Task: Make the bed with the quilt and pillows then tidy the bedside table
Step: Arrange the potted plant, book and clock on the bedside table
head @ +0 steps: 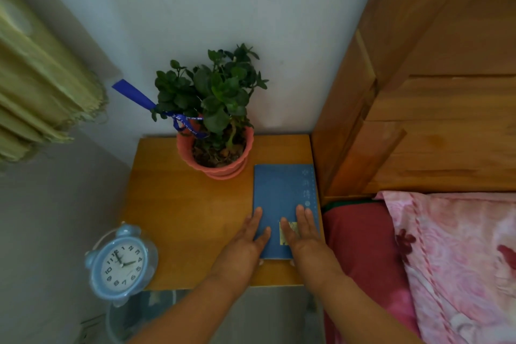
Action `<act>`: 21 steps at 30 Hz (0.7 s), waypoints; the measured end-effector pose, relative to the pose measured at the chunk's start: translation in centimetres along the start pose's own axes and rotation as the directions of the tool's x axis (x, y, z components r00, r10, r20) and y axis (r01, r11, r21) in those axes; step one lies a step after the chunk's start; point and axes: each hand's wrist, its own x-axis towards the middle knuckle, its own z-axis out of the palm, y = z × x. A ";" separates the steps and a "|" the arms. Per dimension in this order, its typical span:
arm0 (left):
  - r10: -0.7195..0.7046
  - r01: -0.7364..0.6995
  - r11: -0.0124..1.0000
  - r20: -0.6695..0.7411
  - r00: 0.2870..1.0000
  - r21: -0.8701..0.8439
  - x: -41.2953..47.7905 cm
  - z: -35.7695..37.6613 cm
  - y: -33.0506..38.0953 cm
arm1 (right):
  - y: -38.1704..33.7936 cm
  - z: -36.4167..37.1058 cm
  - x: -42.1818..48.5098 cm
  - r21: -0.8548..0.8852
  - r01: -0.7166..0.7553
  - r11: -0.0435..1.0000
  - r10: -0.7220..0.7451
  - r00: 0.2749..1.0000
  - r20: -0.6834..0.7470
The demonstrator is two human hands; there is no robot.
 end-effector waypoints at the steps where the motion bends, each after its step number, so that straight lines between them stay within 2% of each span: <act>1: -0.003 0.003 1.000 0.005 1.000 0.013 0.4 -0.3 -0.1 | 0.0 -0.2 0.4 0.006 0.002 1.000 -0.002 1.000 -0.008; 9: -0.023 0.021 0.999 0.038 0.999 0.048 2.6 -2.6 -0.1 | 0.1 -2.2 2.7 0.015 -0.048 0.999 0.047 0.998 0.036; 21: -0.039 0.038 0.994 0.015 0.999 0.100 5.5 -4.5 0.1 | 1.6 -3.7 6.0 0.014 -0.061 0.998 0.061 0.997 0.038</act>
